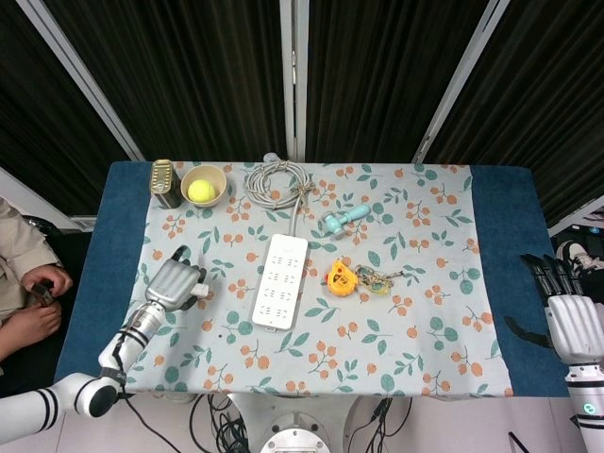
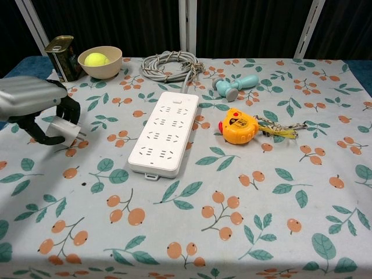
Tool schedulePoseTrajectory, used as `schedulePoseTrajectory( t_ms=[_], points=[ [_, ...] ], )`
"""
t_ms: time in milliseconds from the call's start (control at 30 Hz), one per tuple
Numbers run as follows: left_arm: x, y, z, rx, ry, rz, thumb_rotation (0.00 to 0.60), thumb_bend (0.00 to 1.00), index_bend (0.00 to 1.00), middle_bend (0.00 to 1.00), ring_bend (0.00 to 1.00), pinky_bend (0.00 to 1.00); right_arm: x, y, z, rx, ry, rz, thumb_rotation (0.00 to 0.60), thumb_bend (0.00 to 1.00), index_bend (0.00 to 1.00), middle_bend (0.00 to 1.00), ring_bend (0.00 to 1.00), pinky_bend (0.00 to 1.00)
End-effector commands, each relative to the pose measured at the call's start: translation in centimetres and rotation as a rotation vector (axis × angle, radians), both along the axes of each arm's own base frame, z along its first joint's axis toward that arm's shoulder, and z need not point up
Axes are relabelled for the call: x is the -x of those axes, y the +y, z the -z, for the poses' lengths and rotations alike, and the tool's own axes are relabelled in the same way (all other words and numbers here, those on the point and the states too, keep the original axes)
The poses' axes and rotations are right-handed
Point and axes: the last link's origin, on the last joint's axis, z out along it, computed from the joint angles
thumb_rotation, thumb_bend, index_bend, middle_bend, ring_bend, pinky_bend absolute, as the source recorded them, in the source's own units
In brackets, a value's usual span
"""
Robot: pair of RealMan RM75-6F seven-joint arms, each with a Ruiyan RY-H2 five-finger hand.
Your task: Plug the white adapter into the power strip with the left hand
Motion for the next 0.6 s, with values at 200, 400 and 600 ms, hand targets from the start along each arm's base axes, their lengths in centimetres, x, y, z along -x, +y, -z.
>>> schedulePoseTrajectory(
  t_ms=[200, 400, 600],
  points=[
    [-1.6, -0.4, 0.1, 0.028, 0.009, -0.001, 0.600, 0.31, 0.30, 0.32, 0.21, 0.08, 0.2, 0.0, 0.0, -0.002, -0.003, 0.006, 0.600, 0.12, 0.07, 0.09, 0.00, 0.00],
    [-1.2, -1.5, -1.0, -0.015, -0.113, -0.053, 0.600, 0.29, 0.26, 0.28, 0.17, 0.08, 0.2, -0.1, 0.0, -0.003, -0.003, 0.004, 0.600, 0.12, 0.07, 0.09, 0.00, 0.00],
    [0.8, -2.1, -0.6, -0.071, -0.361, -0.201, 0.600, 0.30, 0.29, 0.29, 0.17, 0.10, 0.2, -0.2, -0.1, -0.002, 0.001, 0.003, 0.600, 0.12, 0.07, 0.09, 0.00, 0.00]
  ],
)
